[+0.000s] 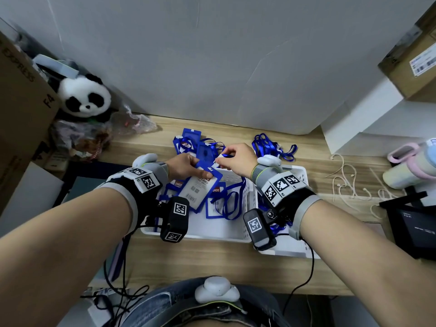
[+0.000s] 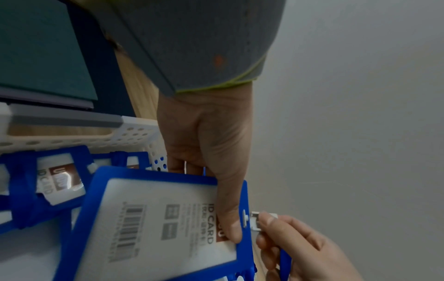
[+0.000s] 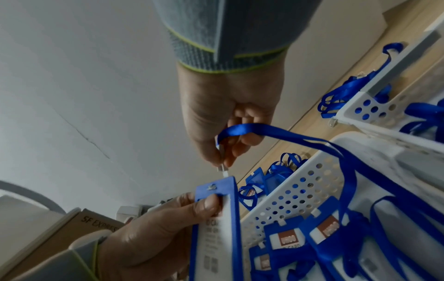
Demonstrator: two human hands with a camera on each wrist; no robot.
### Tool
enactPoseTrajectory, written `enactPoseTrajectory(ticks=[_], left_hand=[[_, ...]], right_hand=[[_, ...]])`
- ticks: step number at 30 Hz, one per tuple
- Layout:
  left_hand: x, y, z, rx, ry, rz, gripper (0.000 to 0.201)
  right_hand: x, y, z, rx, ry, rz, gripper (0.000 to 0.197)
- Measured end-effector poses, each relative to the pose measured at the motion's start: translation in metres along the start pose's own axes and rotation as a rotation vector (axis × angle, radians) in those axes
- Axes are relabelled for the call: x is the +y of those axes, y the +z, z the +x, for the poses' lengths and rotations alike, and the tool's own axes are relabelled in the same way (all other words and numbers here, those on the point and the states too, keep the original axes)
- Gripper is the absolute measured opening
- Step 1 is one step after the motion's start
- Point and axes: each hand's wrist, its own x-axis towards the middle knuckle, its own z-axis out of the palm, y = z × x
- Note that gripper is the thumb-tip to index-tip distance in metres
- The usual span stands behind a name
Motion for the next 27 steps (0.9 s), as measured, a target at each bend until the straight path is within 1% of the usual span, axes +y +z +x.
enactPoseTrajectory(ticks=[3,4,6,8,11,12,15,17,19,20,21,23,25,26,27], left_hand=[[0.002,-0.001,0.0,-0.008,0.039,-0.041,0.011],[0.004,-0.001,-0.001,-0.016,0.042,-0.046,0.009],[0.005,-0.002,-0.001,-0.022,0.035,-0.047,0.017],[0.006,-0.002,0.0,-0.017,0.025,-0.019,0.02],[0.006,0.0,0.0,-0.011,0.036,0.035,0.017],[0.006,0.001,-0.001,-0.025,0.051,0.037,0.021],[0.011,0.008,-0.002,-0.123,0.113,0.038,0.052],[0.017,0.015,-0.003,-0.2,0.119,0.014,0.065],[0.023,0.022,-0.001,-0.231,0.082,-0.001,0.073],[0.025,0.025,-0.001,-0.244,0.055,-0.005,0.072],[0.027,0.026,-0.001,-0.266,0.033,-0.007,0.064],[0.026,0.026,0.0,-0.319,0.008,0.028,0.041],[0.022,0.022,0.001,-0.302,-0.006,0.048,0.025],[0.019,0.019,0.001,-0.273,-0.015,0.007,0.02],[0.016,0.015,0.002,-0.24,-0.035,-0.055,0.019]], right_hand=[[-0.002,0.0,0.002,-0.021,-0.003,-0.026,0.023],[-0.002,-0.001,0.002,-0.018,-0.018,-0.055,0.024],[0.001,-0.002,0.003,-0.007,-0.029,-0.055,0.023],[0.006,-0.004,0.005,-0.011,0.002,0.03,0.021],[0.004,-0.007,0.006,-0.024,0.078,0.34,0.019],[0.001,-0.009,0.006,-0.039,0.091,0.462,0.02],[-0.012,-0.014,0.004,-0.062,0.096,0.748,0.022],[-0.021,-0.018,0.005,-0.078,0.074,0.841,0.022],[-0.027,-0.021,0.005,-0.093,0.048,0.873,0.019],[-0.03,-0.023,0.004,-0.096,0.044,0.894,0.017],[-0.031,-0.025,0.005,-0.087,0.043,0.929,0.016],[-0.03,-0.032,0.008,-0.019,0.06,0.963,0.014],[-0.021,-0.039,0.012,0.104,0.097,0.875,0.01],[-0.014,-0.043,0.014,0.156,0.111,0.794,0.003],[-0.005,-0.046,0.015,0.192,0.12,0.711,0.01]])
